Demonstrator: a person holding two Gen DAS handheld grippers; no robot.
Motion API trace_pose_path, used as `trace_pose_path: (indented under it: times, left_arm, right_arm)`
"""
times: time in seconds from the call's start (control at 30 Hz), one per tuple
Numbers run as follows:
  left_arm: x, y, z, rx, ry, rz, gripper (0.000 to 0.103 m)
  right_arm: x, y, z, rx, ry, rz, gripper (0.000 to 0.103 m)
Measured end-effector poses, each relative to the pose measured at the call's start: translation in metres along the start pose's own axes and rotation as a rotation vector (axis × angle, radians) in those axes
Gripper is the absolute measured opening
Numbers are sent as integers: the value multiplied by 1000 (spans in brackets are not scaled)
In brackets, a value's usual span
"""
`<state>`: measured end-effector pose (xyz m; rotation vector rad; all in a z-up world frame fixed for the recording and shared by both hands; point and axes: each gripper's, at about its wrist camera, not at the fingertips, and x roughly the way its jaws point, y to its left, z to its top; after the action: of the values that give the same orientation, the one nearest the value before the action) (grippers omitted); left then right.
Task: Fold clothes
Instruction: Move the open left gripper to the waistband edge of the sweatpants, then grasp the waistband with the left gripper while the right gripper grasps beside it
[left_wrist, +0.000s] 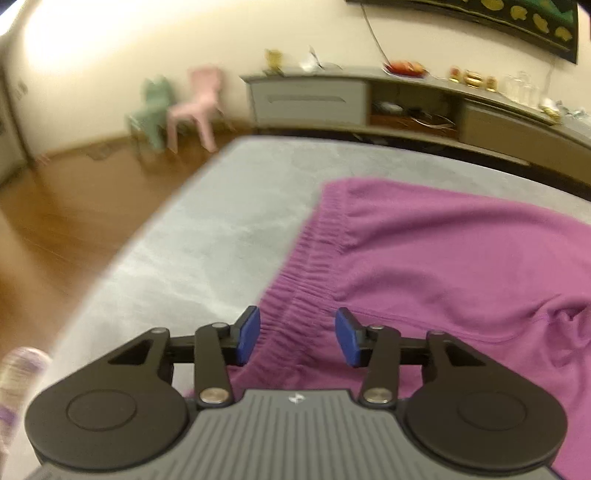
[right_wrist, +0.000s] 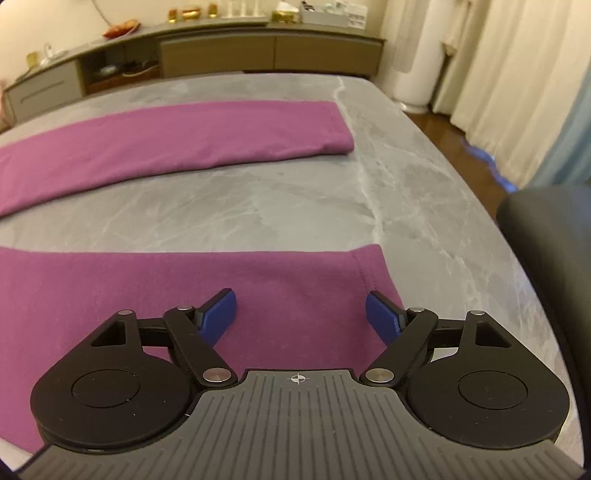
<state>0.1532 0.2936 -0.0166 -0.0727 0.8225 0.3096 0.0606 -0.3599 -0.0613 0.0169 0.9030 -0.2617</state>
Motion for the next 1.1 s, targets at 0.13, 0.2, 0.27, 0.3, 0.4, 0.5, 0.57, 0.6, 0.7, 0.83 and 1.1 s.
trace_pose_path:
  times: [0.13, 0.2, 0.27, 0.3, 0.4, 0.5, 0.57, 0.6, 0.7, 0.83, 1.1]
  left_arm:
    - [18, 3, 0, 7, 37, -98, 44]
    - [21, -2, -3, 57, 32, -93, 43]
    - [23, -2, -4, 76, 27, -90, 32]
    - [24, 0, -5, 74, 26, -90, 23]
    - [24, 10, -2, 31, 22, -131, 0]
    - [19, 16, 3, 2, -12, -170, 0]
    - [12, 17, 7, -12, -40, -208, 0]
    - [9, 17, 10, -19, -50, -213, 0]
    - [8, 17, 15, -17, -60, -180, 1]
    - [29, 19, 8, -44, 16, -189, 30]
    - [32, 6, -6, 32, 26, -270, 1]
  right_arm:
    - [-6, 12, 3, -59, -38, -11, 70]
    - [-13, 20, 8, -85, -90, -20, 69]
    - [-18, 31, 10, -105, -107, 13, 70]
    - [-20, 37, 11, -115, -116, 29, 70]
    - [-24, 55, 12, -159, -127, 66, 70]
    - [-25, 72, 8, -220, -122, 86, 70]
    - [-27, 78, 7, -239, -123, 100, 70]
    - [-27, 80, 7, -240, -124, 108, 71]
    - [-29, 84, 7, -241, -122, 121, 74]
    - [-32, 91, 11, -238, -125, 145, 75]
    - [-64, 152, 15, -98, -126, 412, 77]
